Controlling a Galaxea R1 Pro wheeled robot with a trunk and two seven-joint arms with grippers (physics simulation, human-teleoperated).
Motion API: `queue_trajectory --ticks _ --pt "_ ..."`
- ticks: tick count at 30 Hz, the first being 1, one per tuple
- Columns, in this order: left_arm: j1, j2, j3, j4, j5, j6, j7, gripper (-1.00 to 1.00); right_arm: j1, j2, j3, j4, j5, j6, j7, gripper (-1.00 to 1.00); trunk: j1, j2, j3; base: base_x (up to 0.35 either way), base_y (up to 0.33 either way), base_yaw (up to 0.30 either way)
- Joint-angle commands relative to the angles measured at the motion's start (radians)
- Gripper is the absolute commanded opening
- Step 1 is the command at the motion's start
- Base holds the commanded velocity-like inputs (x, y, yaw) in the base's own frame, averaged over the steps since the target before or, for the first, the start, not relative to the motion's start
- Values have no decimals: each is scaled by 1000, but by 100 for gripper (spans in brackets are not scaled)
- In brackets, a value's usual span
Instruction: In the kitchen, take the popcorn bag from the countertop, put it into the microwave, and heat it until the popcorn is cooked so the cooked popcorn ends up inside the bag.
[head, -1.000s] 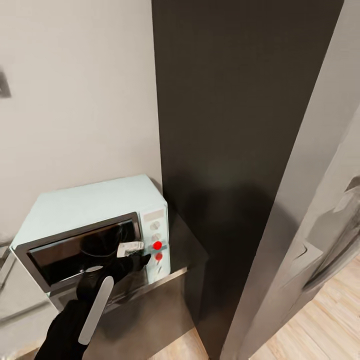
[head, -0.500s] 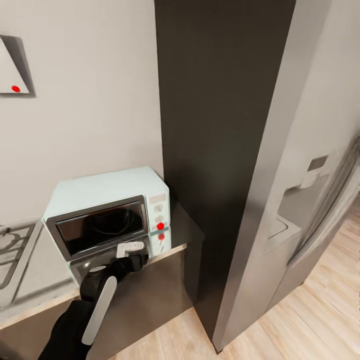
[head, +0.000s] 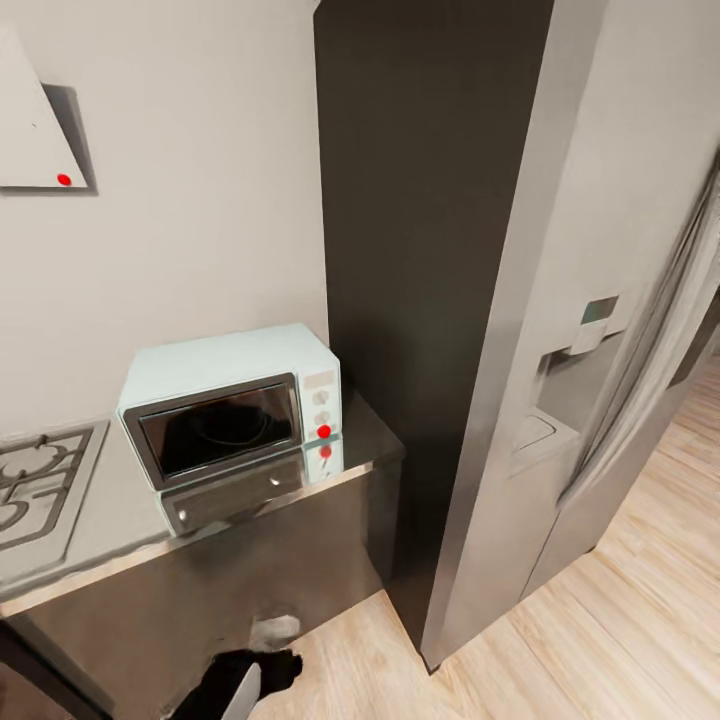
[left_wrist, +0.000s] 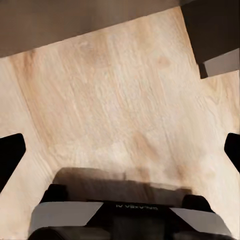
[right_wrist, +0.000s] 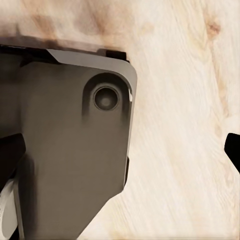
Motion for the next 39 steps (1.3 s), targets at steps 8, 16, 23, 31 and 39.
queue_trajectory --ticks 8,16,23,31,39 --pt "4 16 1 694 22 -358 -195 100 -2 4 -8 3 10 1 -5 100 0 -1 -1 -1 0 4" --pt "18 44 1 706 22 -377 -201 100 -2 -2 -8 3 10 -4 -4 100 0 -1 -1 0 0 228" --pt "84 60 1 707 23 -383 -200 100 -2 -1 -8 3 10 -4 -4 100 0 -1 0 0 0 274" --pt "109 71 2 707 24 -434 -200 100 -1 -2 -8 3 10 -4 -4 100 0 -1 3 0 0 274" --pt "112 75 2 707 25 -452 -200 100 -2 -3 -8 3 10 -4 -4 100 0 -1 7 0 0 274"
